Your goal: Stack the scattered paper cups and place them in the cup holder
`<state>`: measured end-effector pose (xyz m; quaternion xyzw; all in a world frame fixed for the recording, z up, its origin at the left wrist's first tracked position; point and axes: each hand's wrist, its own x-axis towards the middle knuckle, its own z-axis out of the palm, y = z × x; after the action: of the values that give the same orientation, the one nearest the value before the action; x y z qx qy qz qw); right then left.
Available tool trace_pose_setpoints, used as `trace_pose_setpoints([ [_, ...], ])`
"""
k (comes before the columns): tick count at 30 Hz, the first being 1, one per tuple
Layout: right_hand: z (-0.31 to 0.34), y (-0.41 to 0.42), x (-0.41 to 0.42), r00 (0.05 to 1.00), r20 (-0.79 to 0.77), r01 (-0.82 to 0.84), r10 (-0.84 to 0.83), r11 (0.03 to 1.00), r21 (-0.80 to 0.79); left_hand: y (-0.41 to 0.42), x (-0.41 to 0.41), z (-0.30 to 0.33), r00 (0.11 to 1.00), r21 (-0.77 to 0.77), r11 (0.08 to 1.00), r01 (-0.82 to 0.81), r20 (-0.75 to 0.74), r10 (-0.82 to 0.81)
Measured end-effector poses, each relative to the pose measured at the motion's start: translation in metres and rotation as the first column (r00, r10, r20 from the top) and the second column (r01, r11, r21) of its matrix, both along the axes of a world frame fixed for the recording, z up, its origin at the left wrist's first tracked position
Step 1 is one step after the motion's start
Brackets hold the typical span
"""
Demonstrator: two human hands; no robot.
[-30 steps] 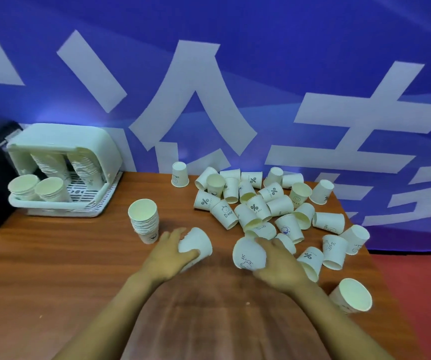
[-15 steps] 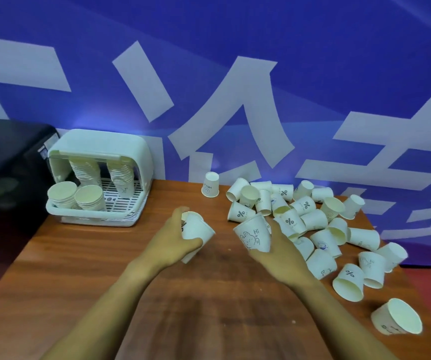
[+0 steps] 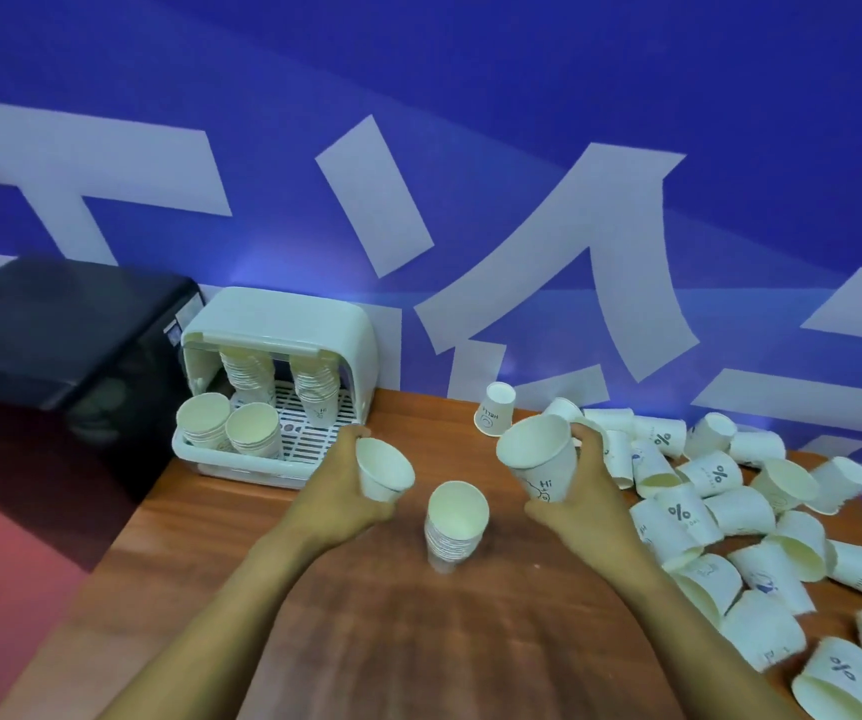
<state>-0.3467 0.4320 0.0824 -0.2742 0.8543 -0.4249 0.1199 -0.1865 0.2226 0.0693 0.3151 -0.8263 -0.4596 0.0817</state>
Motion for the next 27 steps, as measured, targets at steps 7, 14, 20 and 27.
trace_pose_setpoints([
  [7, 0.01, -0.087, 0.017, 0.997, -0.067, 0.036, -0.037, 0.999, -0.006, -0.087, 0.01, -0.001, 0.999, -0.001, 1.0, 0.019, -0.041, -0.019],
  [14, -0.004, -0.192, 0.077, 1.0, 0.02, 0.018, -0.017, 0.998, -0.059, -0.19, 0.05, -0.004, 0.999, -0.01, 0.999, 0.045, -0.024, -0.045],
  [20, -0.037, -0.248, 0.112, 0.996, 0.077, 0.026, -0.038, 0.989, 0.146, -0.255, 0.081, -0.011, 1.0, -0.063, 0.998, 0.008, 0.023, -0.007],
  [27, -0.056, -0.286, 0.121, 0.979, 0.199, -0.062, 0.046, 0.996, 0.072, -0.284, 0.084, -0.013, 0.996, -0.118, 0.993, -0.014, 0.09, 0.025],
])
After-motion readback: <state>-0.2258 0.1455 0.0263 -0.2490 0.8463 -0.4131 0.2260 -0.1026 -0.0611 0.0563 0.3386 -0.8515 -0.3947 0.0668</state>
